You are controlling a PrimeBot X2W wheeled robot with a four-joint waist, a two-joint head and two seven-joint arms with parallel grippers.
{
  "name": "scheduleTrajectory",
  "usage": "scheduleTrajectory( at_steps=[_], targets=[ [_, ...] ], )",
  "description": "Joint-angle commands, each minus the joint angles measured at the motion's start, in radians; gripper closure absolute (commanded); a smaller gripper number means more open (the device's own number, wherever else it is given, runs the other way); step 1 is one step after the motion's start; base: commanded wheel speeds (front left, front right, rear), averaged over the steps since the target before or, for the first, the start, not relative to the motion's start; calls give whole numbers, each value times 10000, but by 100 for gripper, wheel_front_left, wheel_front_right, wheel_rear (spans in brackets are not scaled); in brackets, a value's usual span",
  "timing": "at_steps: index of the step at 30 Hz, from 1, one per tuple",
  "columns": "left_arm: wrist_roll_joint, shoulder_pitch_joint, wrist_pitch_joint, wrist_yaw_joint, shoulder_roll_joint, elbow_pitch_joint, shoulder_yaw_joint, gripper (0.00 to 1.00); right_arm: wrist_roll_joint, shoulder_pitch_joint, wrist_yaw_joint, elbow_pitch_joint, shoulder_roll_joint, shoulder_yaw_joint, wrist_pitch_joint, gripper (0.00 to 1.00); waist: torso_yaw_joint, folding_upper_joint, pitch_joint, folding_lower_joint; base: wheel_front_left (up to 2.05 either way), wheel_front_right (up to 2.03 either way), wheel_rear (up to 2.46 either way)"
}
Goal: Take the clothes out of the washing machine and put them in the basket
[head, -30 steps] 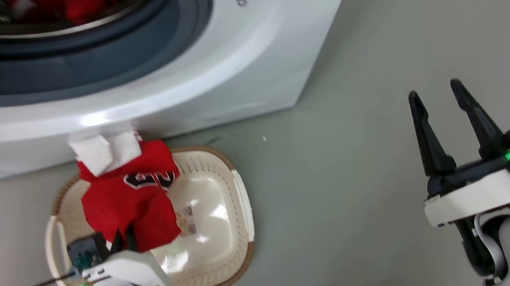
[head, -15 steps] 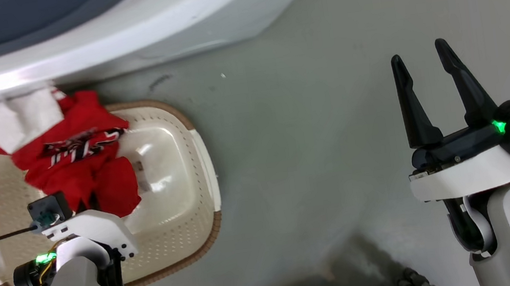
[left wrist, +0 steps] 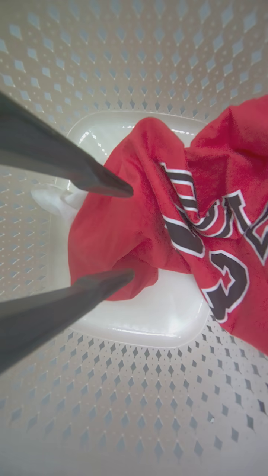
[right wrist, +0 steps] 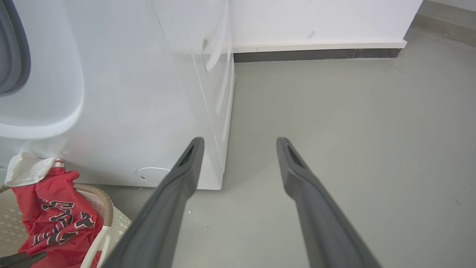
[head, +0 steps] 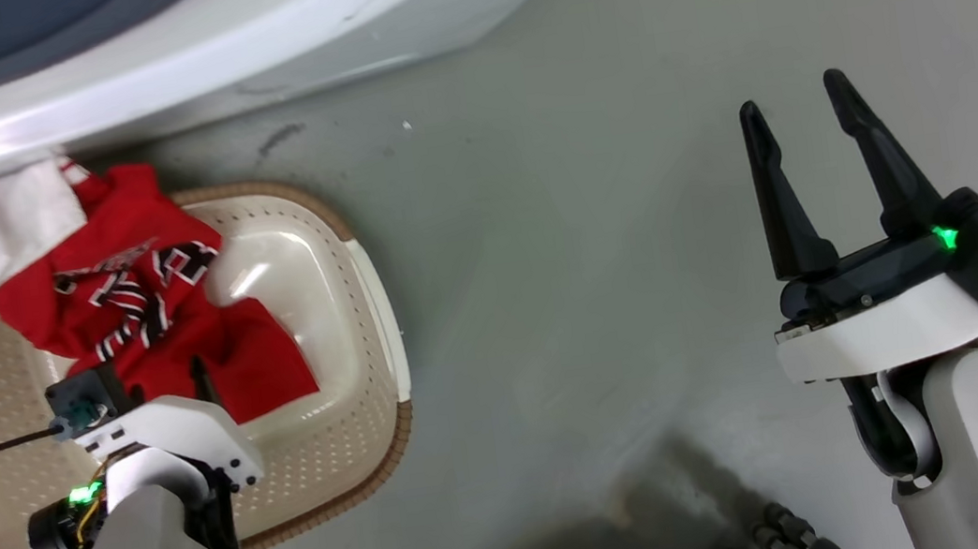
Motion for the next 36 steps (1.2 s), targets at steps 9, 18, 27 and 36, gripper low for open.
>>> scheduleTrajectory(
  at_steps=[9, 18, 27, 36],
  targets=[
    [105, 1154, -25, -335, -442, -982, 170, 0, -249, 349, -8, 414, -2, 51, 0, 0, 812, 0, -2353, -2, 0, 0, 0],
    [627, 2425, -25, -405, -839, -2791, 372, 0, -501, 1068, -8, 385, -2, -170, 371, 0, 1416, 0, -4083, -2, 0, 0, 0],
    [1278, 3534, -25, -513, -1125, -5127, 495, 0, -671, 1920, -7, 141, -2, -482, 799, 0, 1911, 0, -5322, -2, 0, 0, 0],
    [2143, 4518, -26, -677, -1189, -8146, 262, 0, -750, 2396, -7, -404, 0, -655, 1152, 0, 2231, 0, -5911, -2, 0, 0, 0]
  ],
)
